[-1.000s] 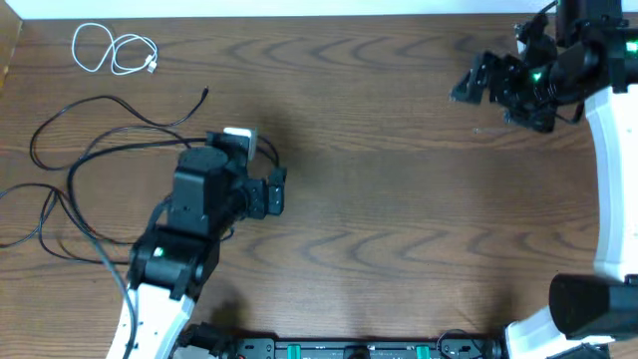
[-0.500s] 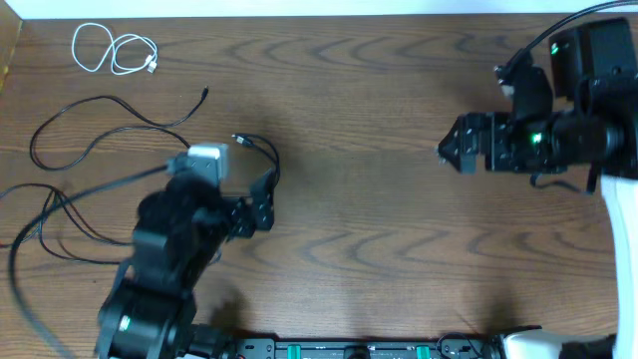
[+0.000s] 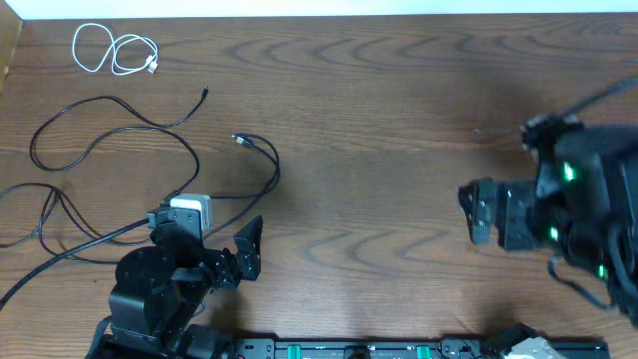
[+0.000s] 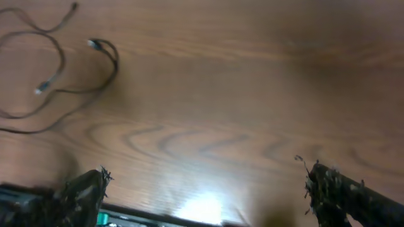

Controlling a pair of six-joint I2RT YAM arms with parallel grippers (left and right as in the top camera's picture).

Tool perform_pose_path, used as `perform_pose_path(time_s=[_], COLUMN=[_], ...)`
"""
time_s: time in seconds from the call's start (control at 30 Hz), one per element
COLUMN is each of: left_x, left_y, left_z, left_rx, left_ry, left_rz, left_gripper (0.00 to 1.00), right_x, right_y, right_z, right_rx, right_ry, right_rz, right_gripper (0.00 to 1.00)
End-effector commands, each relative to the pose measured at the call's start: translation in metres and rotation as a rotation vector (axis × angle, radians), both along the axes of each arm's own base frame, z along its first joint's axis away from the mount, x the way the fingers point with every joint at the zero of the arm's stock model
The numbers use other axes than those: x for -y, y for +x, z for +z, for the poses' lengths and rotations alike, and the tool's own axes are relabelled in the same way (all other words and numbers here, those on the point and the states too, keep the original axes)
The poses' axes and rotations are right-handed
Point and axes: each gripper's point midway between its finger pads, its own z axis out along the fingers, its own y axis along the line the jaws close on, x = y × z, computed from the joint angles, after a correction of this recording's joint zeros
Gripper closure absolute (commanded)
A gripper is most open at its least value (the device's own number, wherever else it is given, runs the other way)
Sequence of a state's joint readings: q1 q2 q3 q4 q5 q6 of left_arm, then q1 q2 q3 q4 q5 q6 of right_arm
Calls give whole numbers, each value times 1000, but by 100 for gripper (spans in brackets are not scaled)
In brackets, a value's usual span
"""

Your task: Untangle cables

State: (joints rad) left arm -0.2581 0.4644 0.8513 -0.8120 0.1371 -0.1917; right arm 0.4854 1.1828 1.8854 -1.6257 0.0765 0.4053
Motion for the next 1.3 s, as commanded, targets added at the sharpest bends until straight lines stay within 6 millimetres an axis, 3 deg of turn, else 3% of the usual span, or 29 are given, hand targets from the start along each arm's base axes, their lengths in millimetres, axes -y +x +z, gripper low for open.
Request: perform_pose_path(time_s=[0.0,0.17,0.37,1.27], left_x=[2,2,2,2], left_y=[-1,-1,-1,-1], left_z=[2,2,2,2], left_rx=[-2,-2,-2,-2], left_ry=[-17,-17,-17,-17], left_rz=[-5,-5,-5,-5], left_gripper=[2,2,2,2], right_x=[20,24,28,34], right_y=[-14,-22,-17,-27], right_z=[-29,-53,-53,-69], right_rx=[26,88,166,91], right_ry=[-24,45,63,13], right_rz=[-105,-129,-154,-150], right_gripper=[1,1,1,1])
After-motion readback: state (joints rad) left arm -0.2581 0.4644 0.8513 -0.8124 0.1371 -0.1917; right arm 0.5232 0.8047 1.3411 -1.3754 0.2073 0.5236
